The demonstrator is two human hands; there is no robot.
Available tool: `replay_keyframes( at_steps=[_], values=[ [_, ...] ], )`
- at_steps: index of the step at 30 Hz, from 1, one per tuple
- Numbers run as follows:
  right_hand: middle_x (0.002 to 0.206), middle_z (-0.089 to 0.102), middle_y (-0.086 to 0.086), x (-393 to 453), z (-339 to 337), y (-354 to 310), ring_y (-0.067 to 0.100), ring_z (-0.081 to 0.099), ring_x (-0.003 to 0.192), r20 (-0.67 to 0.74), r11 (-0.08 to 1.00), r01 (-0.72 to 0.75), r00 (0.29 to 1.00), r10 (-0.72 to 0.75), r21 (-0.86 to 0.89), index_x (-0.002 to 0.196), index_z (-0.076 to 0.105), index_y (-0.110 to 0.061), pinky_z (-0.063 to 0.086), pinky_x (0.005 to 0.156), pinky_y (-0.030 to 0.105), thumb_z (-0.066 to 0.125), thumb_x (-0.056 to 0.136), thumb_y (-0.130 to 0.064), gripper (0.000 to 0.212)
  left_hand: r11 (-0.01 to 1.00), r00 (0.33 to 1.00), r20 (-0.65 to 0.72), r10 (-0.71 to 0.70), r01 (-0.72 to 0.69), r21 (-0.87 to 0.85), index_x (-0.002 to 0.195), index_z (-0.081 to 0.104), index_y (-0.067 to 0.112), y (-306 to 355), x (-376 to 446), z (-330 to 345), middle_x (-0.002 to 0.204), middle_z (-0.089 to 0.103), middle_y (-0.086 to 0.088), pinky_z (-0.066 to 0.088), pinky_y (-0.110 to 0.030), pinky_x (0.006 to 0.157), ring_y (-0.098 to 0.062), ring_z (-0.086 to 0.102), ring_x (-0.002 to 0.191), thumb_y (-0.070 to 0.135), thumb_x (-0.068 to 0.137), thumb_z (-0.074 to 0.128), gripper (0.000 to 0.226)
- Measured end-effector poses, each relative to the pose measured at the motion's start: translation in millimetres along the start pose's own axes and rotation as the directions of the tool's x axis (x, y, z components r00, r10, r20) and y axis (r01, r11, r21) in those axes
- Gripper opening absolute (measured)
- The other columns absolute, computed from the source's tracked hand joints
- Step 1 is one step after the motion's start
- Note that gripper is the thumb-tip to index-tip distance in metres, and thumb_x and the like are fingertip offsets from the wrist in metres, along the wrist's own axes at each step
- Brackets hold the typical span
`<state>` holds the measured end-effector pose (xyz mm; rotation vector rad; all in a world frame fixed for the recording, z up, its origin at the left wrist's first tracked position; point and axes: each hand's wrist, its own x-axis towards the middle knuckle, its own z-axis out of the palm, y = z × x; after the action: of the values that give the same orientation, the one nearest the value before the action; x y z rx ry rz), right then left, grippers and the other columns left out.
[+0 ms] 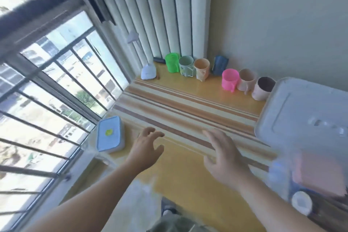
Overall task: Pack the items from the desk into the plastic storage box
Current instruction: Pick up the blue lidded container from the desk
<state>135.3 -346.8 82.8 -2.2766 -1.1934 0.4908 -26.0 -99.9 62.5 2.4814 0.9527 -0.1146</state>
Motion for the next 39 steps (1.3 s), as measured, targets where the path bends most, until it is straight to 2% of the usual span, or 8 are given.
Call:
replay_keyframes(
  at_steps=[7, 14, 19, 23, 26, 31, 36, 39],
  values=[
    [0.163, 0.018, -0.009, 165, 106, -122, 0.021, 0.022, 0.150, 0.335, 0.993, 0.092, 0.940, -0.064, -0.069, 0.159, 0.017, -0.036, 0.043, 0.107, 0.040, 0.059, 0.099, -0.037, 0.074, 0.862, 0.860, -0.063, -0.507, 0.503, -0.067, 0.146, 0.050, 0.027, -198, 41, -54, 0.149, 0.044, -0.017, 0.031, -0.047, 0.115, -0.033, 0.036, 0.143, 0.044, 0.082, 0.076, 0.071],
    [0.163, 0.021, 0.004, 315, 215, -213, 0.036, 0.032, 0.141, 0.519, 0.936, 0.273, 0.846, -0.124, -0.221, 0.156, 0.023, -0.034, 0.040, 0.112, 0.047, 0.068, 0.087, -0.028, 0.083, 0.741, 0.786, 0.128, -0.605, 0.614, -0.271, 0.161, 0.000, 0.040, -225, 55, -30, 0.161, 0.022, -0.009, 0.032, -0.046, 0.117, -0.029, 0.023, 0.150, 0.081, 0.064, 0.071, 0.127],
    [0.174, -0.007, 0.002, 359, 264, -230, 0.036, 0.023, 0.153, 0.729, 0.859, 0.386, 0.685, -0.021, -0.338, 0.164, -0.005, -0.040, 0.038, 0.119, 0.049, 0.070, 0.087, -0.006, 0.113, 0.652, 0.729, 0.185, -0.659, 0.676, -0.343, 0.154, -0.016, 0.054, -223, 76, -6, 0.165, 0.002, -0.006, 0.037, -0.047, 0.113, -0.035, 0.011, 0.150, 0.081, 0.056, 0.076, 0.137],
    [0.164, 0.016, 0.005, 349, 263, -211, 0.032, 0.041, 0.144, 0.718, 0.942, 0.222, 0.695, 0.028, -0.251, 0.164, -0.007, -0.043, 0.046, 0.111, 0.042, 0.064, 0.085, -0.005, 0.112, 0.813, 0.840, 0.150, -0.521, 0.542, -0.211, 0.153, -0.012, 0.052, -240, 75, -4, 0.156, 0.006, -0.001, 0.041, -0.044, 0.109, -0.035, 0.019, 0.141, 0.070, 0.060, 0.076, 0.130],
    [0.145, 0.025, 0.009, 312, 237, -169, 0.031, 0.052, 0.114, 0.686, 0.954, 0.104, 0.717, 0.123, -0.280, 0.159, -0.018, -0.050, 0.052, 0.095, 0.041, 0.070, 0.087, -0.016, 0.118, 0.981, 0.964, 0.210, -0.165, 0.182, -0.063, 0.154, -0.006, 0.055, -248, 74, -14, 0.159, -0.002, 0.002, 0.046, -0.041, 0.105, -0.036, 0.014, 0.143, 0.055, 0.067, 0.074, 0.118],
    [0.157, 0.027, 0.003, 199, 190, -100, 0.027, 0.055, 0.126, 0.591, 0.938, -0.245, 0.728, 0.346, -0.246, 0.140, -0.041, -0.062, 0.052, 0.099, 0.042, 0.086, 0.078, -0.048, 0.143, 0.934, 0.837, 0.450, 0.311, -0.356, 0.016, 0.155, -0.017, 0.053, -212, 88, -20, 0.163, -0.018, 0.000, 0.057, -0.042, 0.091, -0.028, -0.002, 0.152, 0.019, 0.080, 0.067, 0.117],
    [0.161, 0.027, 0.002, 134, 193, -77, 0.023, 0.044, 0.139, 0.460, 0.878, -0.474, 0.765, 0.450, -0.071, 0.152, -0.034, -0.052, 0.042, 0.112, 0.039, 0.095, 0.070, -0.046, 0.152, 0.973, 0.842, 0.487, 0.230, -0.186, -0.138, 0.142, -0.037, 0.057, -180, 81, 14, 0.163, 0.001, 0.010, 0.056, -0.043, 0.084, -0.033, 0.051, 0.128, 0.028, 0.074, 0.075, 0.134],
    [0.158, 0.030, 0.005, 128, 195, -73, 0.026, 0.048, 0.134, 0.423, 0.881, -0.459, 0.779, 0.463, -0.120, 0.155, -0.026, -0.046, 0.047, 0.106, 0.038, 0.095, 0.069, -0.041, 0.149, 0.990, 0.875, 0.474, 0.103, -0.043, -0.136, 0.153, -0.028, 0.042, -172, 74, 24, 0.165, 0.023, 0.008, 0.049, -0.034, 0.078, -0.027, 0.058, 0.118, 0.035, 0.074, 0.077, 0.132]
  ],
)
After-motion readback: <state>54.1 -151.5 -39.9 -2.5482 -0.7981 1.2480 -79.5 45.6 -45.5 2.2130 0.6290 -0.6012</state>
